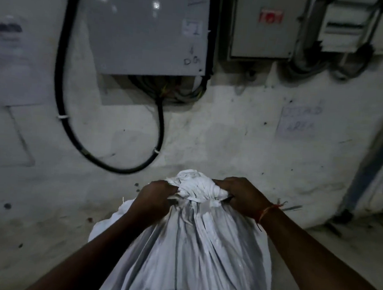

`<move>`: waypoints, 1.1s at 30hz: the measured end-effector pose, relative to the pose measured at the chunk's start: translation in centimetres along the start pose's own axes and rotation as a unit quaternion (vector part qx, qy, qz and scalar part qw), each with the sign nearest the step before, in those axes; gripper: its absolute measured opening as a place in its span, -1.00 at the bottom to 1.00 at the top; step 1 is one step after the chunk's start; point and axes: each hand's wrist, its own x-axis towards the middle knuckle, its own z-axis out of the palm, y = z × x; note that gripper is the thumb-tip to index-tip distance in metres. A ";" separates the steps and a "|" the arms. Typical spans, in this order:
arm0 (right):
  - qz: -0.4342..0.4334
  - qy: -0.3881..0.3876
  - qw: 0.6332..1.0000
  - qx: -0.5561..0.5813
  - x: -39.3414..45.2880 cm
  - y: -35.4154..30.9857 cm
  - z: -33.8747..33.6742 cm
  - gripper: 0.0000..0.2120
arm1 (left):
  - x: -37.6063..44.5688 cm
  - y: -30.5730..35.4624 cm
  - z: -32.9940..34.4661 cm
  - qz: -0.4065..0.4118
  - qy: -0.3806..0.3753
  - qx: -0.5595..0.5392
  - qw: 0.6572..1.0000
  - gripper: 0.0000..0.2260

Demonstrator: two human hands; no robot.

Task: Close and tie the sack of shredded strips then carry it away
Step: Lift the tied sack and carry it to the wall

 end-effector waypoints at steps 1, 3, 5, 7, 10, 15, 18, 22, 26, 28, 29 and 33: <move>0.000 0.002 1.000 -0.004 -0.5 1.4 -1.5 -0.33 | 1.4 1.5 0.0 0.010 0.008 -0.001 1.000 -0.73; -0.011 0.011 1.000 -0.012 -1.9 4.6 -4.2 -0.34 | 4.4 5.2 0.0 0.026 0.007 0.005 1.000 -0.72; -0.028 0.023 0.999 -0.018 -3.5 8.1 -6.7 -0.39 | 7.4 9.0 0.6 0.034 0.010 0.001 0.999 -0.68; -0.034 0.039 0.998 -0.027 -5.0 11.8 -9.1 -0.40 | 10.1 12.6 1.4 0.034 0.029 0.000 0.999 -0.58; -0.037 0.058 0.997 -0.037 -7.0 17.1 -12.9 -0.41 | 14.0 17.5 2.6 0.033 0.033 -0.003 0.999 -0.56; 0.003 0.065 0.997 -0.036 -10.6 24.5 -18.6 -0.46 | 20.6 25.5 4.2 0.041 0.009 -0.019 0.999 -0.70; 0.008 0.076 0.996 -0.047 -12.4 29.1 -21.7 -0.50 | 24.7 29.4 6.1 0.065 0.025 -0.040 0.997 -0.55; 0.000 0.089 0.993 -0.083 -14.4 35.0 -24.7 -0.42 | 29.4 33.8 9.4 0.081 0.035 -0.082 0.993 -0.57; -0.022 0.091 0.992 -0.085 -15.6 41.7 -26.4 -0.50 | 34.5 37.2 13.2 0.096 0.032 -0.092 0.991 -0.54; -0.005 0.075 0.995 -0.061 -16.0 45.1 -27.2 -0.53 | 37.0 38.6 15.2 0.096 0.023 -0.090 0.991 -0.53; 0.003 0.058 0.997 -0.058 -16.0 46.7 -27.7 -0.52 | 38.2 39.3 16.0 0.094 0.017 -0.090 0.991 -0.56; 0.009 0.033 0.998 -0.049 -16.2 52.2 -28.9 -0.50 | 42.7 42.0 18.3 0.092 -0.009 -0.061 0.994 -0.82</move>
